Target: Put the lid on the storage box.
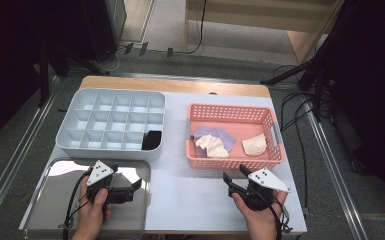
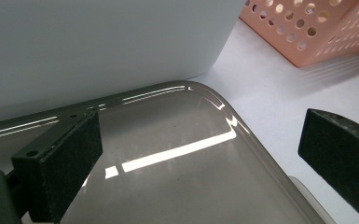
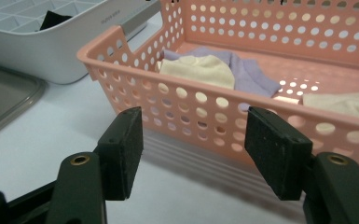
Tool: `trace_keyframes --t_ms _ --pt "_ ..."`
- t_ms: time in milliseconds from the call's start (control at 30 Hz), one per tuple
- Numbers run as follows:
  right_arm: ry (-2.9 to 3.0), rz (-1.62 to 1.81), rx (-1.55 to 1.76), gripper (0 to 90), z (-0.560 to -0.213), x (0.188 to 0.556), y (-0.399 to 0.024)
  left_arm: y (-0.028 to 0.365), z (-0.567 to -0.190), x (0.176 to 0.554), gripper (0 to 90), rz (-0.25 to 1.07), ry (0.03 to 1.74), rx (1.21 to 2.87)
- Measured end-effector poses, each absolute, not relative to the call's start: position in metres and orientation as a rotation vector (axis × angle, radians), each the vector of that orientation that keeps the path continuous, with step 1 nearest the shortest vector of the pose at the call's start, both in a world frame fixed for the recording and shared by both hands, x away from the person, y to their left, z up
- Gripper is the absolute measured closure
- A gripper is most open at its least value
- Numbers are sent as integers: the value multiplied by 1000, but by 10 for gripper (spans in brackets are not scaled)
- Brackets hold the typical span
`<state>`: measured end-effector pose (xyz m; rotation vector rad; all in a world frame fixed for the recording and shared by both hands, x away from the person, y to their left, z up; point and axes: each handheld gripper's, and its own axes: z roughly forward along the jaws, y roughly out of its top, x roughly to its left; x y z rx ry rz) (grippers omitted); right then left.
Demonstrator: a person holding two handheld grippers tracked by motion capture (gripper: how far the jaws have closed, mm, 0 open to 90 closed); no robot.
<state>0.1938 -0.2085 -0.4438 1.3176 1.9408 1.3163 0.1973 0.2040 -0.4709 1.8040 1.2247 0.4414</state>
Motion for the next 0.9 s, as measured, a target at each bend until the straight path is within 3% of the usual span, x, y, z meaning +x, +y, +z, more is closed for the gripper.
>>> trace_keyframes --t_ms 900 --pt "1972 1310 1297 454 -430 233 -187 202 -473 199 1 459 1249 1807"
